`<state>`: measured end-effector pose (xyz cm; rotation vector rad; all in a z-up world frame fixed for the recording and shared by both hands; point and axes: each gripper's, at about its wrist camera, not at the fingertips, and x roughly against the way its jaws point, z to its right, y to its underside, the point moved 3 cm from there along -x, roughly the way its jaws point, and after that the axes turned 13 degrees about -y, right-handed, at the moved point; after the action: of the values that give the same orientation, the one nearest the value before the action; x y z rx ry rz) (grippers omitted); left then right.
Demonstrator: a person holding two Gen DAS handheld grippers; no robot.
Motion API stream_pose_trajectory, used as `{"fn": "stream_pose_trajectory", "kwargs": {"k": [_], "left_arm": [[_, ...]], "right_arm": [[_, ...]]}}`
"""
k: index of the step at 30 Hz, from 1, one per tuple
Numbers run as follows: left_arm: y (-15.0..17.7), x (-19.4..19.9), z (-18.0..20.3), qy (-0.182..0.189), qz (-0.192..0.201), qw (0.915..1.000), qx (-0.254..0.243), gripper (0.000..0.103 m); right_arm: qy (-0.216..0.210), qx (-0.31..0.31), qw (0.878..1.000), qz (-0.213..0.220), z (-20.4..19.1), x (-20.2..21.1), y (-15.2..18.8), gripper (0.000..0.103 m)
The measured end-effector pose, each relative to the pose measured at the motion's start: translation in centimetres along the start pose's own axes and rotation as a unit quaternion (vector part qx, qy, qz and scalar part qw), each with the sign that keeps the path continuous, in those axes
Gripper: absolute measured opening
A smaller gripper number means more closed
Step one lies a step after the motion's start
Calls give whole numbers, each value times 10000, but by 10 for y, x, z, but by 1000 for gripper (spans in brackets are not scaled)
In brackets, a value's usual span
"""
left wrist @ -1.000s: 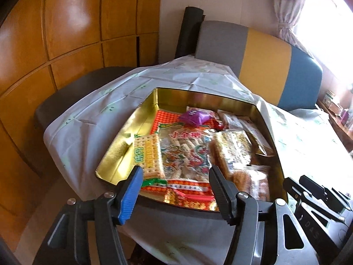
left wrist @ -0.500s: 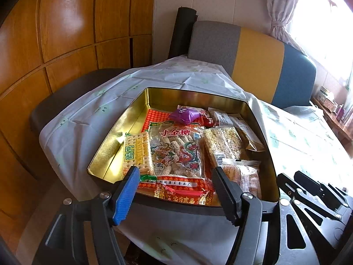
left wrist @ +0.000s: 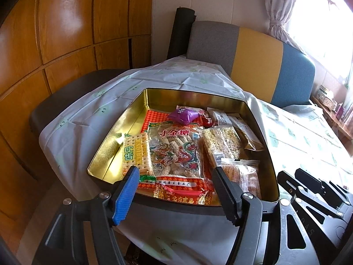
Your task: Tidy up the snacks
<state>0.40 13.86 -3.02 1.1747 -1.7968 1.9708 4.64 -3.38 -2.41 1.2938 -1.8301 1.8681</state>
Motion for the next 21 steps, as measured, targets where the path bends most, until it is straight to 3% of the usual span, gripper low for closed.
{"fn": "stream_pose_trajectory", "kwargs": {"k": [21], "left_arm": [[-1, 0, 2, 16, 1, 10000, 1, 71]], "right_arm": [[-23, 38, 10000, 14, 0, 0, 1, 39]]}}
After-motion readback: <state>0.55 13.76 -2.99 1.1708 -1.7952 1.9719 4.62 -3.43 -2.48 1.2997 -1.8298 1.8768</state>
